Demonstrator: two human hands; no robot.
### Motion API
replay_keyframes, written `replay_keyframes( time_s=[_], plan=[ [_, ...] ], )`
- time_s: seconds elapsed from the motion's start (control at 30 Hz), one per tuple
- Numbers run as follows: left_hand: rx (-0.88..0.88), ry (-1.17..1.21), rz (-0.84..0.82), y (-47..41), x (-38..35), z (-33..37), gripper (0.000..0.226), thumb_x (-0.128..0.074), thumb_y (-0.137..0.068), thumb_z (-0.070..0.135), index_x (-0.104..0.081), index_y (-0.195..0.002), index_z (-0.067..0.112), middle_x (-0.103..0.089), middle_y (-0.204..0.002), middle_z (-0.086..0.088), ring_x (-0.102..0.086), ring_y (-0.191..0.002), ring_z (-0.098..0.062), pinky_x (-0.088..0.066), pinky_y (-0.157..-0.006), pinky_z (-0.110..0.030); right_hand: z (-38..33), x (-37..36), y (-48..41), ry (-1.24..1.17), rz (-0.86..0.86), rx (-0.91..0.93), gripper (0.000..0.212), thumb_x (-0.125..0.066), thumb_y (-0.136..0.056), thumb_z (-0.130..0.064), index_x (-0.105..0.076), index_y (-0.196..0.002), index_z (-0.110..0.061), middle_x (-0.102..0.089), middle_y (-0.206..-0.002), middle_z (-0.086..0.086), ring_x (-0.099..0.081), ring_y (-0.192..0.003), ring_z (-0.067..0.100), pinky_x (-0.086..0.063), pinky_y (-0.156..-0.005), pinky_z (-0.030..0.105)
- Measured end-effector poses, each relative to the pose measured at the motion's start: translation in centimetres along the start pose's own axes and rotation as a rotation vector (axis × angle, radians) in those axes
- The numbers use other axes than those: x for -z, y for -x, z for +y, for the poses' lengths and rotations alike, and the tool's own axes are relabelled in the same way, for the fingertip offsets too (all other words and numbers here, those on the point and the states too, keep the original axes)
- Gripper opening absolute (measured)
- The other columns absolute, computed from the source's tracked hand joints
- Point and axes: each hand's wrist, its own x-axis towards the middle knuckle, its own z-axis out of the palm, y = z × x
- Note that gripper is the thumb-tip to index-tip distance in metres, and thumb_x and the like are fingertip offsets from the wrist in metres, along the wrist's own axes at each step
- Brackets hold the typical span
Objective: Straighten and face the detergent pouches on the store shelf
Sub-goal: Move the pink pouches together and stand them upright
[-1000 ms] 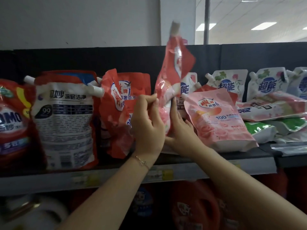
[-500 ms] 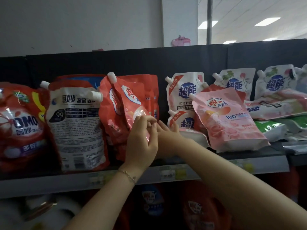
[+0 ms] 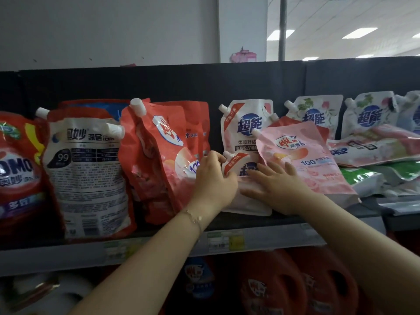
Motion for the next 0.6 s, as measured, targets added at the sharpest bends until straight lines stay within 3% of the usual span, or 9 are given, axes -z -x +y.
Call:
replay_keyframes(
  time_s=[0.13, 0.2, 0.27, 0.4, 0.5, 0.6],
  plan=[
    [0.314, 0.084, -0.087, -4.2, -2.8, 0.9, 0.022, -0.058, -0.089, 0.028, -0.054, -0.104, 0.013, -0.059, -0.108, -0.002, -0.056, -0.102, -0.021, -0.041, -0.079, -0.029, 0.7, -0.8, 0.2, 0.026, -0.017, -0.019, 0.1, 0.0, -0.066, -0.087, -0.02, -0.149, -0.034, -0.031, -0.155, 0.0, -0.006, -0.148, 0.026, -0.002, -0.116, 0.052],
    [0.404, 0.039, -0.103, -6.1, -3.8, 0.6, 0.035, -0.054, -0.09, 0.029, -0.057, -0.117, 0.007, -0.062, -0.117, -0.009, -0.058, -0.108, -0.027, -0.044, -0.082, -0.03, 1.0, -0.6, 0.0, 0.008, -0.045, -0.006, 0.104, 0.004, -0.063, -0.089, -0.024, -0.149, -0.036, -0.032, -0.155, -0.002, -0.006, -0.147, 0.027, -0.002, -0.116, 0.052],
    [0.503, 0.036, -0.107, -7.4, -4.4, 0.0, 0.047, -0.05, -0.093, 0.028, -0.049, -0.132, 0.001, -0.055, -0.132, -0.015, -0.053, -0.119, -0.031, -0.044, -0.097, -0.034, 1.9, -0.6, 0.0, 0.029, -0.081, 0.009, 0.115, 0.013, -0.055, -0.092, -0.026, -0.148, -0.038, -0.031, -0.155, -0.004, -0.012, -0.146, 0.027, -0.006, -0.116, 0.052],
    [0.606, -0.043, -0.145, -9.8, -5.7, -1.2, 0.053, -0.044, -0.098, 0.023, -0.032, -0.143, -0.001, -0.046, -0.139, -0.018, -0.047, -0.125, -0.032, -0.039, -0.105, -0.034, 4.0, -2.0, 0.8, -0.084, -0.049, -0.067, 0.097, -0.015, -0.068, -0.091, -0.031, -0.146, -0.037, -0.03, -0.152, -0.008, -0.025, -0.14, 0.02, -0.02, -0.113, 0.043],
    [0.61, -0.172, -0.206, -11.2, -6.4, -1.8, 0.048, -0.045, -0.099, 0.025, -0.039, -0.138, -0.001, -0.05, -0.133, -0.018, -0.051, -0.12, -0.031, -0.042, -0.099, -0.034, 4.9, -2.3, 1.0, -0.257, -0.038, -0.088, 0.095, -0.025, -0.065, -0.09, -0.033, -0.146, -0.04, -0.03, -0.15, -0.013, -0.029, -0.137, 0.016, -0.029, -0.11, 0.036],
    [0.621, -0.232, -0.349, -12.5, -7.1, -2.6, 0.049, -0.049, -0.097, 0.028, -0.04, -0.139, 0.002, -0.048, -0.136, -0.017, -0.049, -0.122, -0.031, -0.042, -0.103, -0.037, 5.2, -2.4, 0.6, -0.298, -0.03, -0.06, 0.1, -0.027, -0.062, -0.091, -0.032, -0.147, -0.038, -0.033, -0.146, -0.014, -0.032, -0.134, 0.016, -0.029, -0.109, 0.034]
  ],
)
